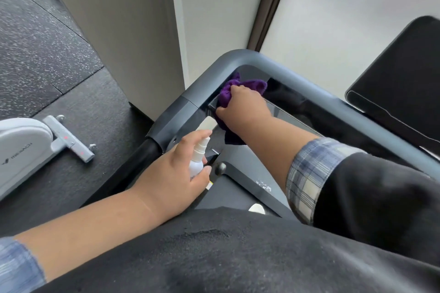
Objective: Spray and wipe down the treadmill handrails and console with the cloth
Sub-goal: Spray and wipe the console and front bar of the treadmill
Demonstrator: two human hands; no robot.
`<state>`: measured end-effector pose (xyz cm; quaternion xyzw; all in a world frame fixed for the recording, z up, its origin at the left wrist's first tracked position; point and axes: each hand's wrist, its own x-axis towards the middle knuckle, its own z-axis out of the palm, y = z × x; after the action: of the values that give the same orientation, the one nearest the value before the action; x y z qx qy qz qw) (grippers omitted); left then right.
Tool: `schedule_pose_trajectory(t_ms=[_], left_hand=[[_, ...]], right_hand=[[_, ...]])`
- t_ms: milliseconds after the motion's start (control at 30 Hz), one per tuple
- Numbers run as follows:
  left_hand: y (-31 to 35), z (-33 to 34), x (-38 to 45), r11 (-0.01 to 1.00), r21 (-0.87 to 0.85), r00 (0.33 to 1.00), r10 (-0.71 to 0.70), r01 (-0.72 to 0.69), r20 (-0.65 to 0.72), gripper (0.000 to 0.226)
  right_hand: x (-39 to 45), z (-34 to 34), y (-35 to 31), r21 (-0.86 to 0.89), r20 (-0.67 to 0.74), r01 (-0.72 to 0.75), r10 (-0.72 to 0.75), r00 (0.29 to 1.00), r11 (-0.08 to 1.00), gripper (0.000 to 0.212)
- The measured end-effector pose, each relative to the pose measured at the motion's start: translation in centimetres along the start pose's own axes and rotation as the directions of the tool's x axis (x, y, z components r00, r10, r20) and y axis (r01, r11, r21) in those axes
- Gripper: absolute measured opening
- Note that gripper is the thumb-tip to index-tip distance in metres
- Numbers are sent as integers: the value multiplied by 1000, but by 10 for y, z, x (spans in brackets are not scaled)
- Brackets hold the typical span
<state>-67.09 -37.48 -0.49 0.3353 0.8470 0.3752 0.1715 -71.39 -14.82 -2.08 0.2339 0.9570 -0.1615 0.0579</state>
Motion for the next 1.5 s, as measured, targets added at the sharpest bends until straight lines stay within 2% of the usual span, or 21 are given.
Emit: schedule_pose_trajectory(t_ms=[167, 300, 400, 500, 600, 733, 833, 967, 1100, 1200, 1333, 1433, 1500], left_hand=[[1, -9, -8, 1000, -4, 1000, 7, -7, -16, 72], [3, -12, -2, 1000, -17, 999, 21, -22, -39, 70], [4, -10, 3, 999, -37, 996, 18, -21, -83, 68], [6, -7, 7, 998, -57, 997, 16, -21, -81, 68], [4, -7, 8, 997, -74, 995, 16, -23, -95, 69], [-5, -11, 4, 995, -102, 987, -10, -6, -157, 68], [-14, -16, -2, 993, -117, 983, -22, 1, -181, 65], [-22, -22, -15, 992, -118, 994, 26, -38, -102, 65], [-26, -29, -21, 990, -125, 994, 44, -57, -105, 68], [-26, -33, -22, 989, -134, 991, 48, -65, -126, 67], [-19, -34, -16, 989, -129, 989, 58, -75, -136, 62], [-11, -35, -8, 991, -80, 985, 98, -110, -140, 66], [-5, -36, -1, 989, -31, 983, 137, -142, -122, 69]], right_hand=[[-10, 0, 1, -3, -5, 109, -109, 994, 994, 32], [-31, -10, 14, 248, -33, 35, -28, 999, 968, 50], [-30, -33, 19, 313, -220, 101, -32, 975, 944, 47], [-13, -62, 28, 367, -425, 157, 15, 905, 917, 32], [11, -74, 48, 315, -489, 88, 82, 868, 945, 46], [32, -55, 71, 149, -335, -53, 100, 937, 987, 56], [44, -44, 62, 153, -311, -64, 109, 944, 986, 56], [63, -37, 25, 110, -197, 91, -68, 978, 990, 61], [59, -26, -7, 186, -145, 229, -203, 968, 956, 55], [39, -17, -36, 148, -57, 420, -416, 908, 895, 50], [2, 0, -77, 21, 93, 624, -623, 777, 781, 40], [-24, 14, -91, -47, 186, 742, -724, 665, 669, 44], [-29, 16, -92, -39, 246, 742, -713, 656, 669, 51]])
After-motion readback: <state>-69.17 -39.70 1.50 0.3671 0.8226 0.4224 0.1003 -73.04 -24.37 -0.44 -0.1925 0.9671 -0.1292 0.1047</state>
